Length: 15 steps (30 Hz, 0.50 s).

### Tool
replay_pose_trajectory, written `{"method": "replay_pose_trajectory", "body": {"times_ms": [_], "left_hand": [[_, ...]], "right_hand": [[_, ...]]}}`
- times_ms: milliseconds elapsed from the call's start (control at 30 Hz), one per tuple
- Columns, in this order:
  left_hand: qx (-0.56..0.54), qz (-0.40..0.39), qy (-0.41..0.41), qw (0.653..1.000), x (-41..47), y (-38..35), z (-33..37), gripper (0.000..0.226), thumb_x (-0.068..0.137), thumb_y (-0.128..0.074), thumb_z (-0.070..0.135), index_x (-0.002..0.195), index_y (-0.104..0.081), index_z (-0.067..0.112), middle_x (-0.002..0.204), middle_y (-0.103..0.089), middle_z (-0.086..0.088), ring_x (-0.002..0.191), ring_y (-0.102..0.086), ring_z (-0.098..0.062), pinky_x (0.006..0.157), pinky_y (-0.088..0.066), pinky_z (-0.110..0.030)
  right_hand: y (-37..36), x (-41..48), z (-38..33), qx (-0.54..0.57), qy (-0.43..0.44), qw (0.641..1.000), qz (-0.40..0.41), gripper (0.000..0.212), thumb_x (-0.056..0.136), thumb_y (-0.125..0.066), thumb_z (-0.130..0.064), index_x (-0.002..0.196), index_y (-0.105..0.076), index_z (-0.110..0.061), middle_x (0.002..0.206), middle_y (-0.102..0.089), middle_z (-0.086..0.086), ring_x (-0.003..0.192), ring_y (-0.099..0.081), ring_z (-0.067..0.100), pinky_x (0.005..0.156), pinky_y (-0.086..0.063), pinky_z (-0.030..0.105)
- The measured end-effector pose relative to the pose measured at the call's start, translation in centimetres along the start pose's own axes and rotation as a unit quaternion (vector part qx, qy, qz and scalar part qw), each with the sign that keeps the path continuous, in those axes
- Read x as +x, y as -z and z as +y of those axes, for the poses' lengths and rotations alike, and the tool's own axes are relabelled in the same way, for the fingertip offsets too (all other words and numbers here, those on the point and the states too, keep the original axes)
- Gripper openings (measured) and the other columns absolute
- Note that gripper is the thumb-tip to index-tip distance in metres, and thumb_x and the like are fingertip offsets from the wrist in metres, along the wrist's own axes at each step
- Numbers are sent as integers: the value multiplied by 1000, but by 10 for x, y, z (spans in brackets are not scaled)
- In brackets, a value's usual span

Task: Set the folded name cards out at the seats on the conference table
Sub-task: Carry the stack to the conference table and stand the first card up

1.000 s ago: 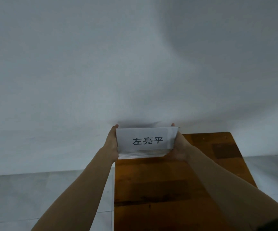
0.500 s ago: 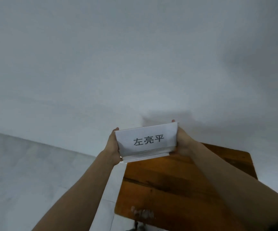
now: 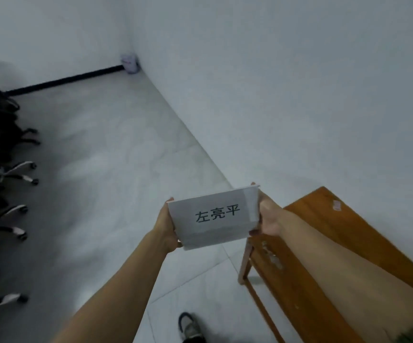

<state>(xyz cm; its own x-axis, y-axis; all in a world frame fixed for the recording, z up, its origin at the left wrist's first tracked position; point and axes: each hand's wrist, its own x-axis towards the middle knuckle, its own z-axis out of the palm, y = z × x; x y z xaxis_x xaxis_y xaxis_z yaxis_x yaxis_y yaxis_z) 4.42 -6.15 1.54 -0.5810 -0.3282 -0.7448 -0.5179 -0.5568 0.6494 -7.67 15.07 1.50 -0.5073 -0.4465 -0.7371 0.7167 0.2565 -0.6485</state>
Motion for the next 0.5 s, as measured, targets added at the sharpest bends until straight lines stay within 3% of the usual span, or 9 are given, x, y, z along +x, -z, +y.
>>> {"method": "replay_pose_trajectory", "body": {"times_ms": [133,300,400,500], "left_hand": [[-91,98,-15,991,-51,112,-16,46,87,-39,58,78,-62,19,89,-69,-11,83,-62,-31,73,-48,-40],[-160,198,-29,967,-110,240,-43,38,80,-46,49,81,-63,15,82,-70,-11,83,-63,-32,83,-50,-43],[-202,239,-30,949,-145,318,-63,37,76,-52,49,70,-64,14,74,-70,-10,78,-64,-31,78,-52,-40],[-242,276,-34,930,-176,400,-84,40,70,-54,54,73,-67,16,76,-72,-9,82,-66,-32,82,-52,-43]], "right_hand": [[-114,3,15,-128,9,990,-54,66,86,-29,-78,93,-67,-24,103,-71,8,94,-62,28,74,-51,39],[-259,8,48,-229,-2,965,-128,67,83,-33,-78,95,-67,-23,108,-70,10,103,-62,31,89,-50,48],[-348,5,78,-272,-11,947,-169,62,86,-34,-73,92,-66,-21,107,-68,11,100,-60,30,81,-50,44],[-435,2,115,-307,-28,927,-214,56,85,-39,-69,92,-65,-19,108,-66,13,101,-58,31,83,-48,46]]}}
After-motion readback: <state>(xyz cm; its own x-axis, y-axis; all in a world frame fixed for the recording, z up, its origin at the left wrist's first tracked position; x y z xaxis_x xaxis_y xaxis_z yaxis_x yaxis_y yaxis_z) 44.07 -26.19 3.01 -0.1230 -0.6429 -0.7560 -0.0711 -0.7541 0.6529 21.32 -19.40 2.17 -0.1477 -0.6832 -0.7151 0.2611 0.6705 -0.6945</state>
